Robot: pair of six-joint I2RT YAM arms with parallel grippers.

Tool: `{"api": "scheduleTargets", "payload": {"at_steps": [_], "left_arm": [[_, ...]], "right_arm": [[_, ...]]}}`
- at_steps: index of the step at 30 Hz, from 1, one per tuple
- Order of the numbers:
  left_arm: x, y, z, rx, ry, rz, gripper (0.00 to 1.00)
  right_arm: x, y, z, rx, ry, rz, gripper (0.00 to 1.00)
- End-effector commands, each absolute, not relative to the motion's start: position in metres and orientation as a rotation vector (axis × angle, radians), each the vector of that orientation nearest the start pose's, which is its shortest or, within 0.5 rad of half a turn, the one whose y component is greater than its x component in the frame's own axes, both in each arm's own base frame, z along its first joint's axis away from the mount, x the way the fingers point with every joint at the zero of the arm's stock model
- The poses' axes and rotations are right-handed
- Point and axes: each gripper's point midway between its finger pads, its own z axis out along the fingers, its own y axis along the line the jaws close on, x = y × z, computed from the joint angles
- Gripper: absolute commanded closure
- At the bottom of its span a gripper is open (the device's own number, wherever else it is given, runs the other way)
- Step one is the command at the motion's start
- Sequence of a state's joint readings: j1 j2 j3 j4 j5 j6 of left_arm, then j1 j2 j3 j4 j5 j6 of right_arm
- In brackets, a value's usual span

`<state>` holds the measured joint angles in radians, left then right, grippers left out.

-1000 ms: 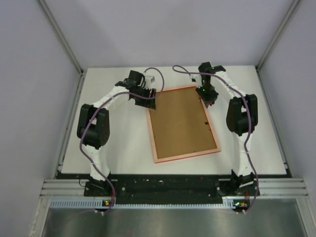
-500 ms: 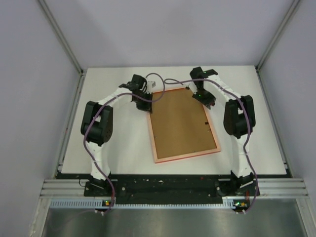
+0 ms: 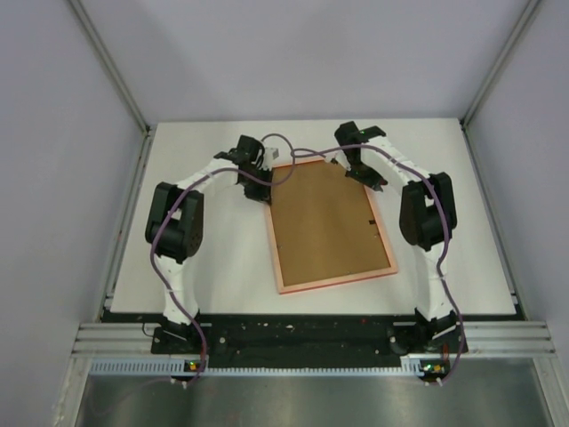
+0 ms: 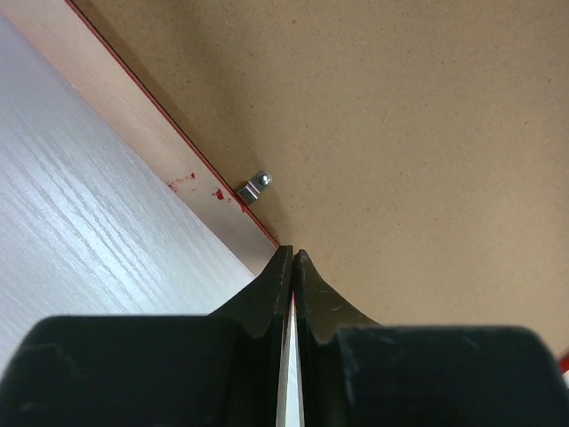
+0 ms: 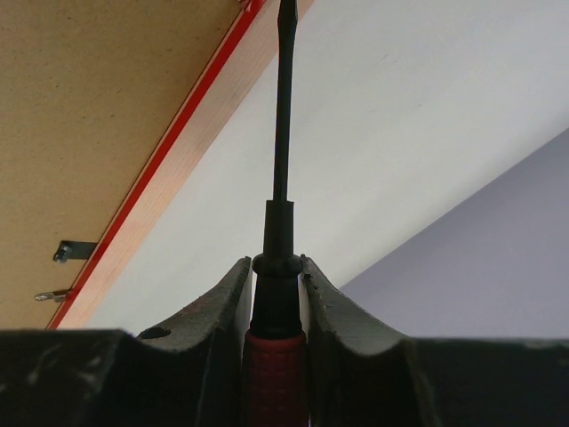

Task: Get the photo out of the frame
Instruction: Release the photo frame item from the photo frame.

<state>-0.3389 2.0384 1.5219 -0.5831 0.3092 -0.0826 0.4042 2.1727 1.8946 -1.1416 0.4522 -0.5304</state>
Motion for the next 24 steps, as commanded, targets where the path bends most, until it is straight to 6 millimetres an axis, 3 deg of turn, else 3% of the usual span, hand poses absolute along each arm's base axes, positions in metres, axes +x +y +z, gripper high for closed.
{"api": "scheduleTargets", "payload": {"at_steps": [1, 6, 10, 20, 24], "left_arm": [[0.404, -0.197, 0.054, 0.441, 2.661, -0.498, 0.87], [0.408, -0.19, 0.069, 0.395, 2.654, -0.435, 0.7], [0.413, -0.186, 0.069, 0.325, 2.7, -0.382, 0.59], [0.418, -0.2, 0.047, 0.308, 2.8, -0.366, 0.58], [0.417, -0.202, 0.039, 0.301, 2.828, -0.35, 0.64]], "right_arm": [[0.441, 0.081, 0.139, -1.2, 2.531, -0.73, 1.0], [0.441, 0.087, 0.142, -1.189, 2.525, -0.676, 1.0], [0.44, 0.091, 0.144, -1.181, 2.523, -0.64, 1.0], [0.442, 0.095, 0.146, -1.196, 2.507, -0.609, 1.0], [0.445, 0.102, 0.149, -1.202, 2.483, -0.558, 1.0]]}}
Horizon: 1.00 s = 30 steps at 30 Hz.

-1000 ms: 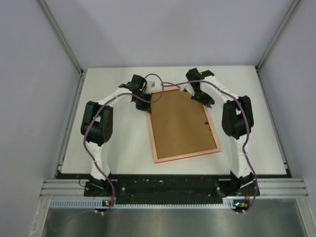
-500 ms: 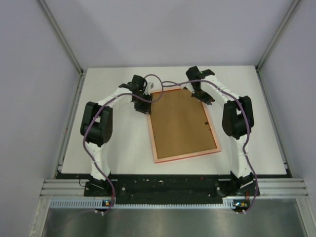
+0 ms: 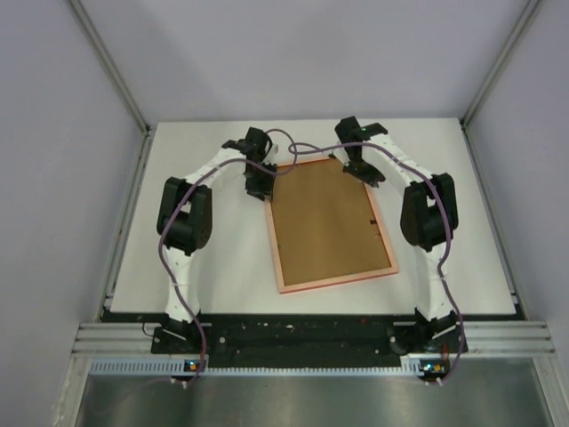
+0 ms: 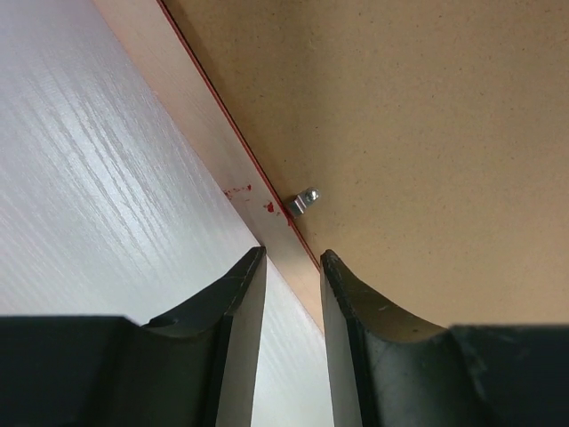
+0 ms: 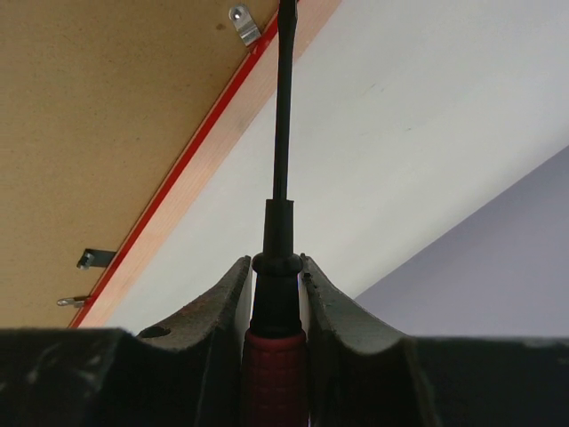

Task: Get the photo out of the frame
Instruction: Release the photo frame item from the photo frame.

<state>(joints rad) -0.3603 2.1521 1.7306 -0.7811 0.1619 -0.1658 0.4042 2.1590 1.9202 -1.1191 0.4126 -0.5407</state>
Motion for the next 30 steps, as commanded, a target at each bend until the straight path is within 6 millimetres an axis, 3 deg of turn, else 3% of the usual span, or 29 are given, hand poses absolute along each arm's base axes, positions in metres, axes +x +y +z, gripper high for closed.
{"api": "scheduleTargets", "payload": {"at_steps": [1, 5, 9, 16, 23, 25, 30], "left_arm": [[0.418, -0.201, 0.038, 0.301, 2.827, -0.345, 0.66], [0.415, -0.2, 0.038, 0.304, 2.833, -0.341, 0.73], [0.413, -0.202, 0.038, 0.322, 2.833, -0.352, 0.73], [0.414, -0.204, 0.042, 0.286, 2.871, -0.332, 0.59], [0.407, -0.193, 0.025, 0.238, 2.948, -0.222, 0.6], [0.407, -0.191, 0.02, 0.239, 2.956, -0.201, 0.64], [0.413, -0.194, 0.022, 0.244, 2.935, -0.2, 0.86]], "right_arm": [[0.446, 0.105, 0.149, -1.2, 2.478, -0.536, 1.0], [0.453, 0.114, 0.146, -1.191, 2.46, -0.492, 1.0], [0.46, 0.105, 0.14, -1.171, 2.472, -0.567, 1.0], [0.461, 0.098, 0.146, -1.143, 2.471, -0.596, 1.0], [0.458, 0.098, 0.153, -1.136, 2.459, -0.581, 1.0], [0.459, 0.102, 0.154, -1.137, 2.454, -0.556, 1.0], [0.464, 0.125, 0.149, -1.139, 2.446, -0.39, 1.0]]}}
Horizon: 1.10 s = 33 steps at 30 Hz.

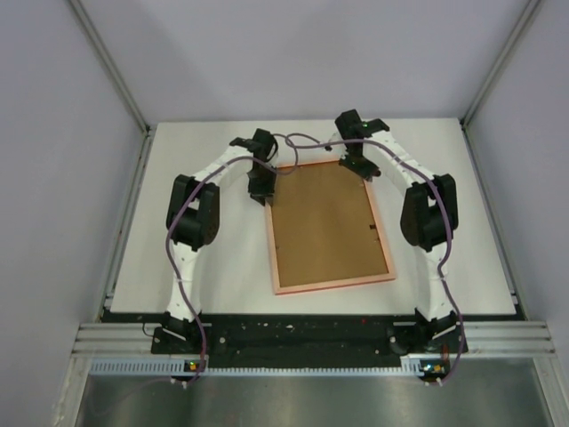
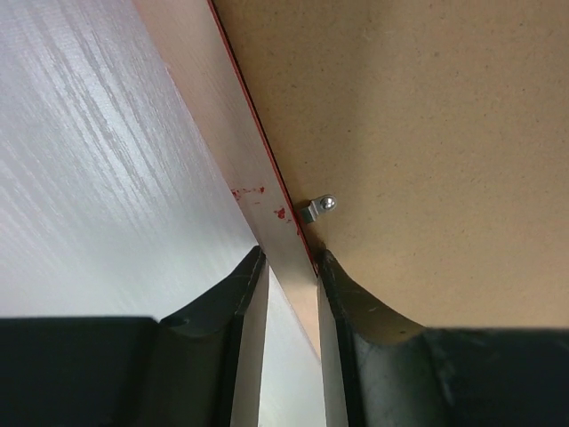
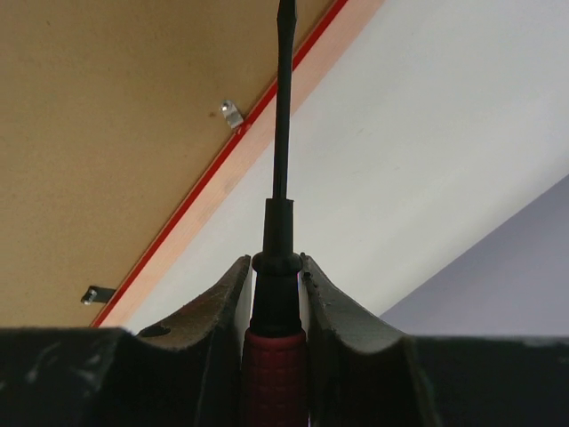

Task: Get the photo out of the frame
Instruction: Release the photo frame item from the photo frame.

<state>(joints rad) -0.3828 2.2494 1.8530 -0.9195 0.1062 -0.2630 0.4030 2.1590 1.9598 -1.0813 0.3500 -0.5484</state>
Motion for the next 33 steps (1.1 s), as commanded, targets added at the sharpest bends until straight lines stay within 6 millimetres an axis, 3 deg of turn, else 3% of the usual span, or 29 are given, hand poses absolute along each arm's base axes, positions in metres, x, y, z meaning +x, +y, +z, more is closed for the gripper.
{"api": "scheduleTargets", "payload": {"at_steps": [1, 6, 11, 22, 33], "left_arm": [[0.414, -0.195, 0.023, 0.246, 2.927, -0.203, 0.87], [0.42, -0.198, 0.028, 0.273, 2.891, -0.224, 0.88], [0.42, -0.204, 0.031, 0.34, 2.864, -0.224, 0.88], [0.42, -0.21, 0.031, 0.44, 2.803, -0.194, 0.97], [0.414, -0.219, 0.027, 0.484, 2.797, -0.237, 1.0]], "right_arm": [[0.465, 0.134, 0.148, -1.148, 2.44, -0.338, 1.0], [0.478, 0.165, 0.133, -1.17, 2.434, -0.166, 1.0], [0.476, 0.195, 0.114, -1.247, 2.44, -0.063, 1.0], [0.469, 0.222, 0.076, -1.324, 2.47, -0.021, 1.0], [0.474, 0.237, 0.061, -1.28, 2.491, 0.065, 1.0]]}}
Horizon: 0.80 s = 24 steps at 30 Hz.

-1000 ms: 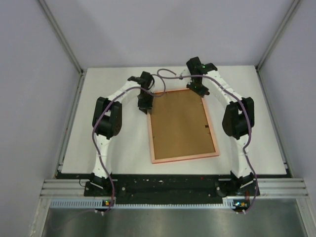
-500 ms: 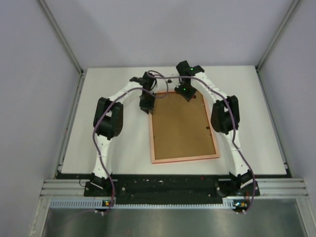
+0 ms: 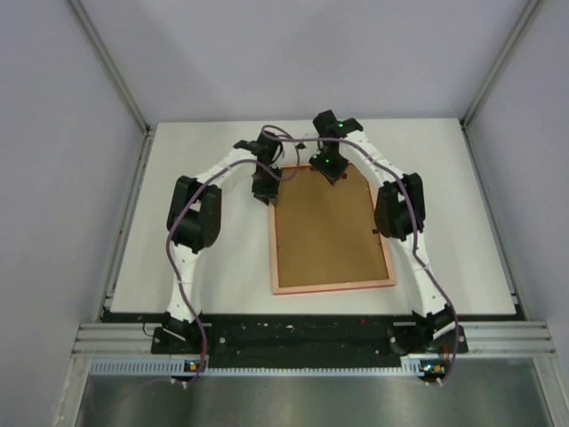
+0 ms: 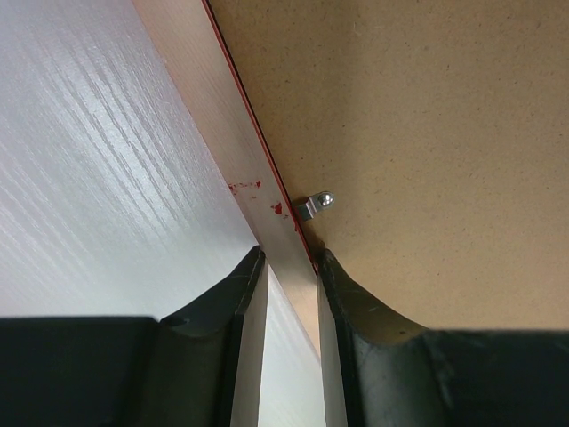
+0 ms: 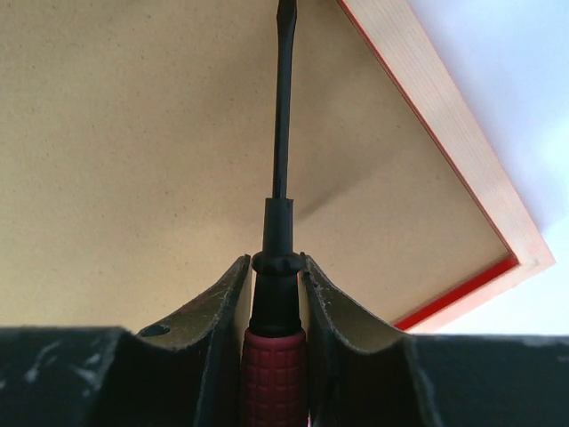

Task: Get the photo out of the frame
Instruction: Release the photo frame item from the photo frame.

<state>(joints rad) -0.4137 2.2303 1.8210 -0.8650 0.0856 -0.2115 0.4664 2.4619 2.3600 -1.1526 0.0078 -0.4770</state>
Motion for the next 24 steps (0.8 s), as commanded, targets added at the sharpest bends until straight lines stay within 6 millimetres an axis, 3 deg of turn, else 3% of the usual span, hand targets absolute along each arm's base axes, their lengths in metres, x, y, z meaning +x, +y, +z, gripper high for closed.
{"api": "scheduleTargets", "payload": {"at_steps": [1, 9, 18, 24], "left_arm": [[0.414, -0.22, 0.028, 0.487, 2.797, -0.24, 1.0], [0.411, -0.225, 0.03, 0.529, 2.783, -0.257, 1.0], [0.408, -0.229, 0.027, 0.573, 2.778, -0.256, 1.0], [0.405, -0.23, 0.023, 0.589, 2.784, -0.253, 1.0]], "right_arm": [[0.475, 0.237, 0.059, -1.275, 2.493, 0.061, 1.0], [0.473, 0.243, 0.052, -1.3, 2.494, 0.093, 1.0], [0.449, 0.27, 0.049, -1.496, 2.421, 0.202, 1.0], [0.444, 0.283, 0.052, -1.485, 2.405, 0.302, 1.0]]}}
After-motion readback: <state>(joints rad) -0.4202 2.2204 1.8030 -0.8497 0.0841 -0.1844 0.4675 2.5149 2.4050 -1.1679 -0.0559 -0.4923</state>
